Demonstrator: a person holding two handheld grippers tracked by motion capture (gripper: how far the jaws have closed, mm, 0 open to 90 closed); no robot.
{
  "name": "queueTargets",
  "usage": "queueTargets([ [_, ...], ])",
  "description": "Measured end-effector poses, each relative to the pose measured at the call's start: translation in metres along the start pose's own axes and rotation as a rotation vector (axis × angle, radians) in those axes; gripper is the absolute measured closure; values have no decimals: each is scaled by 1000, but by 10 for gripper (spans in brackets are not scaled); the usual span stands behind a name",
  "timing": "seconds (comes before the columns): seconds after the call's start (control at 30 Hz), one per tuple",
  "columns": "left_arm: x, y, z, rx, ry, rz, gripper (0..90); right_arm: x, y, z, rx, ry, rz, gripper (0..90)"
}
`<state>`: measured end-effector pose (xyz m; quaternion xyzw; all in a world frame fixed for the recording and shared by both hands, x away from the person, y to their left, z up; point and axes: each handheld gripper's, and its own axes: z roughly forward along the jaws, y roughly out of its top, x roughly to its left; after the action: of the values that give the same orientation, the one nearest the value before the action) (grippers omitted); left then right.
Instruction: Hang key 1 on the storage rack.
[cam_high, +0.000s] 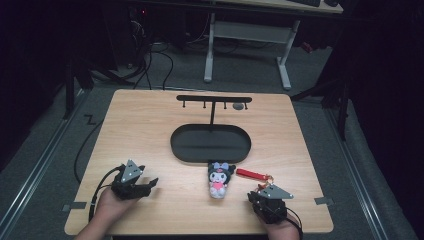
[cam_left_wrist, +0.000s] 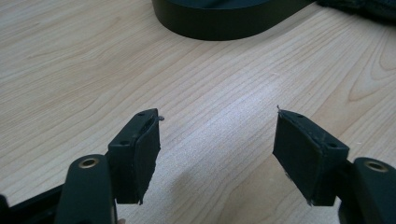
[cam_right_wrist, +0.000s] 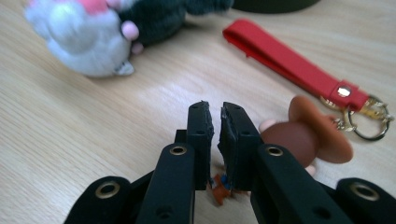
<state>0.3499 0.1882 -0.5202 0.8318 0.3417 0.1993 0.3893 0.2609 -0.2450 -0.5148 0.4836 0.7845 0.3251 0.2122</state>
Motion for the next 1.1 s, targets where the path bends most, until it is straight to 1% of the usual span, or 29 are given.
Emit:
queueTargets([
  [0.03,0,0,0,-1,-1,0,320,-2,-1,1,7,-6,-4,820],
  [0.1,0,0,0,0,-1,1,319,-6,-2,1,14,-14,4,821],
  [0.23,0,0,0,1,-4,1,319,-19,-6,-4,15,-57,32,815],
  [0.27,0,0,0,1,-4,1,319,-27,-8,-8,10,-77,56,815],
  [0.3,0,0,0,1,-4,1,319,-27,-8,-8,10,-77,56,815],
  [0.4,0,0,0,1,-5,0,319,-40,-13,-15,-1,-102,95,815],
  [0.47,0,0,0,1,-5,0,319,-47,-16,-19,-9,-122,110,812],
  [0.53,0,0,0,1,-5,1,319,-53,-18,-22,-9,-139,112,811],
  [0.57,0,0,0,1,-5,1,319,-55,-19,-23,-7,-143,124,810],
  [0.73,0,0,0,-2,-3,-1,319,-59,-21,-25,5,-170,106,803],
  [0.83,0,0,0,-3,-4,-1,319,-58,-21,-25,5,-160,116,773],
  [0.87,0,0,0,-3,-4,-1,319,-59,-21,-25,4,-155,108,767],
  [0.9,0,0,0,-3,-4,-1,319,-57,-20,-26,1,-148,111,767],
  [1.0,1,0,-1,-5,-5,-3,319,-56,-18,-28,-24,-143,110,767],
  [1.03,1,0,-1,-5,-4,-4,319,-56,-18,-29,-30,-143,118,767],
  [1.1,1,0,-1,-6,-3,-4,319,-56,-17,-31,-39,-149,119,767],
])
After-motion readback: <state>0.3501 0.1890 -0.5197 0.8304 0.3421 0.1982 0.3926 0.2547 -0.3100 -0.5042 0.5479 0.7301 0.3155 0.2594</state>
